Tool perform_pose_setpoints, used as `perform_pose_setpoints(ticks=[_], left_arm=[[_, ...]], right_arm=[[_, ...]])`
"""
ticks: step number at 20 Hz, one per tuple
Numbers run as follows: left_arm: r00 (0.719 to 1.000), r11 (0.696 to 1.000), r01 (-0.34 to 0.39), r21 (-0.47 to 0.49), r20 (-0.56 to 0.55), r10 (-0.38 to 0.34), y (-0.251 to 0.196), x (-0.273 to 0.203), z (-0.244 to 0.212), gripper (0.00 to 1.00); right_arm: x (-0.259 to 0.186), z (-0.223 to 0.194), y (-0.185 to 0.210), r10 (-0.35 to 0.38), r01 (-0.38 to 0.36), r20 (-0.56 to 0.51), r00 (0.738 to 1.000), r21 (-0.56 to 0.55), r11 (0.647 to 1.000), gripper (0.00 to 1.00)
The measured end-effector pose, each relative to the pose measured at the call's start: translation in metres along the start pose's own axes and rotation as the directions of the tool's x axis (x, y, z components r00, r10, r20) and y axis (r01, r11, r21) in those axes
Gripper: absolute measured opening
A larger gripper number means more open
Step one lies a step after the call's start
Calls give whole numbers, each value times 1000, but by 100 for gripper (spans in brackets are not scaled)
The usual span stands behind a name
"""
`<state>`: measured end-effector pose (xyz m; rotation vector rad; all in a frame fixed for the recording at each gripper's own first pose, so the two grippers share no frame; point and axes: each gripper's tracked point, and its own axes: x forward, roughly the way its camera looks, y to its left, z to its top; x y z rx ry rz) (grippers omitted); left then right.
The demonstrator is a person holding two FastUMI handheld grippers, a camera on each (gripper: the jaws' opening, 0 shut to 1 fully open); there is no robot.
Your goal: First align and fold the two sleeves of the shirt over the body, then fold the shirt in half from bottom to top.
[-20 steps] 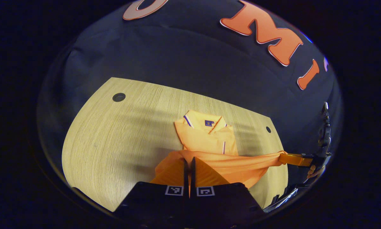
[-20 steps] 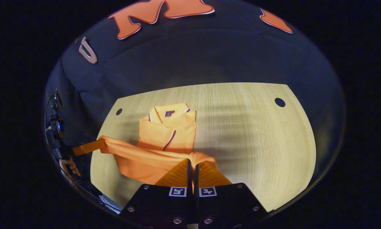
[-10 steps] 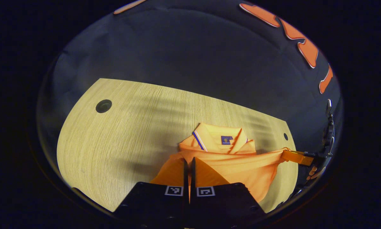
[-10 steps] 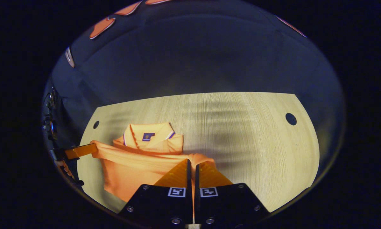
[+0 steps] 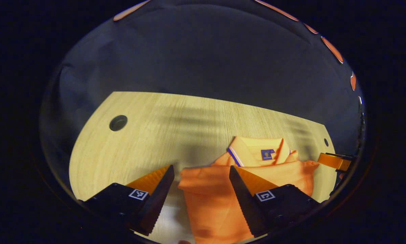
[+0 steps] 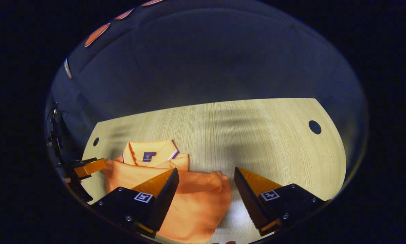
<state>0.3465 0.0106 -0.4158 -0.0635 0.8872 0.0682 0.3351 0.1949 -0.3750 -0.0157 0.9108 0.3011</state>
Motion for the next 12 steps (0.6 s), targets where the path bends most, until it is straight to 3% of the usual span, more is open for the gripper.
perform_pose_setpoints(ticks=[3, 6, 9, 12], left_arm=[[992, 1000, -4, 17, 125, 2, -2, -28, 38, 98], [965, 999, -5, 39, 264, -5, -11, -73, 80, 98], [921, 992, -60, 109, 390, 13, -16, -124, 113, 98], [870, 991, -43, 127, 492, -25, -25, -187, 135, 98]], right_arm=[[-17, 22, -4, -14, 12, 66, 998, 29, 1000, 99], [-53, 45, -3, -26, 22, 152, 988, 25, 999, 99], [-101, 74, 8, -19, 20, 286, 958, 0, 1000, 98], [-154, 98, 18, -18, 36, 403, 915, -37, 999, 98]])
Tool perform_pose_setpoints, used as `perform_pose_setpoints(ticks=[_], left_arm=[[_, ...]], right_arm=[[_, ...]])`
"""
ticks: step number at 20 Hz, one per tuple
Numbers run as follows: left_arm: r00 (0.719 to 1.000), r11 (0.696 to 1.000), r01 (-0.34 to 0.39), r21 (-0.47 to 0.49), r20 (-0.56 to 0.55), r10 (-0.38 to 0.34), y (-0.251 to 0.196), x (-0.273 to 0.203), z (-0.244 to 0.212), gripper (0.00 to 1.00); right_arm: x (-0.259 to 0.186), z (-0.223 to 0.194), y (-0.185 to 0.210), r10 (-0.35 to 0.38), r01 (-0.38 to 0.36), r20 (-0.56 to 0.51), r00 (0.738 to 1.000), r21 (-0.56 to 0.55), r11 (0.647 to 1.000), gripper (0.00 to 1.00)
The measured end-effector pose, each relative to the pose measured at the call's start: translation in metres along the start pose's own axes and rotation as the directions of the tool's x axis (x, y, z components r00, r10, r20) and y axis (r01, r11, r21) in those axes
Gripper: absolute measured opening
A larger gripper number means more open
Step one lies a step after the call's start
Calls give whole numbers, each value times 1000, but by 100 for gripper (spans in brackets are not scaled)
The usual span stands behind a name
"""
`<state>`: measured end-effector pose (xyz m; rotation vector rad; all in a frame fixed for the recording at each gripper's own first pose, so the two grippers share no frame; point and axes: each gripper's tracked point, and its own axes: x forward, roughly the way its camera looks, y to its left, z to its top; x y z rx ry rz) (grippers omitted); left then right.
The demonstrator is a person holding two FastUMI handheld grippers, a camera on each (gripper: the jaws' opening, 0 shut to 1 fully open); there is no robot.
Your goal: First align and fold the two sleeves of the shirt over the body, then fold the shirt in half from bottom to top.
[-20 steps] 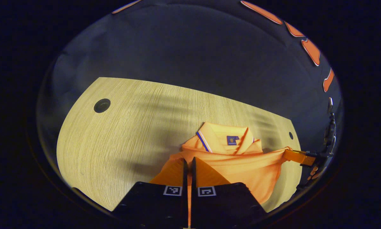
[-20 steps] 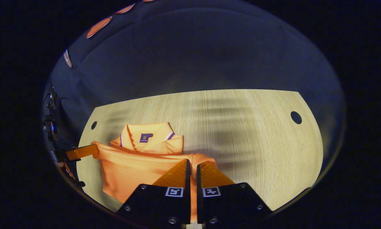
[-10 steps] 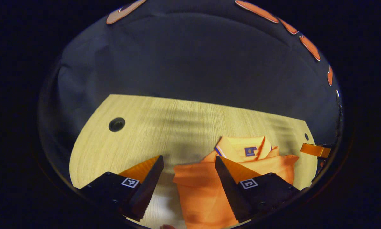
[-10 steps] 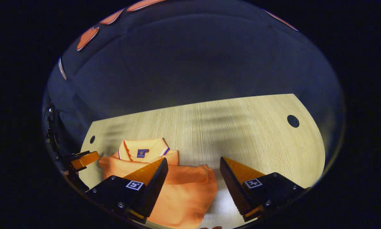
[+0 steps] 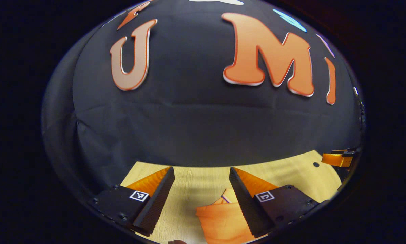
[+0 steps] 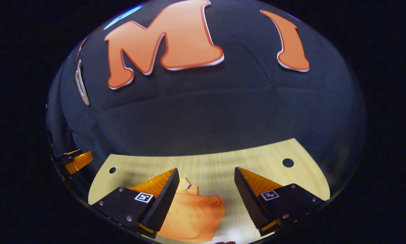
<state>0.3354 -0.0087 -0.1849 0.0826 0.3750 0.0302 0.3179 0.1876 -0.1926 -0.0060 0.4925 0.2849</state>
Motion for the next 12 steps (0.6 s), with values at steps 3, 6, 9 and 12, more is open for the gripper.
perform_pose_setpoints(ticks=[3, 6, 9, 12], left_arm=[[996, 1000, 6, -11, 90, -5, -7, -48, 35, 98], [987, 996, 26, -80, 162, -12, -4, -103, 55, 98], [975, 998, -19, -65, 221, 33, 24, -162, 59, 98], [968, 996, -52, -75, 242, 69, 48, -214, 50, 97]], right_arm=[[-44, 30, 11, 3, 5, 118, 993, -66, 998, 99], [-97, 45, 28, 18, 6, 204, 979, -115, 993, 99], [-147, 35, 42, 59, -29, 238, 970, -127, 991, 98], [-197, 28, 49, 45, -5, 300, 953, -135, 991, 98]])
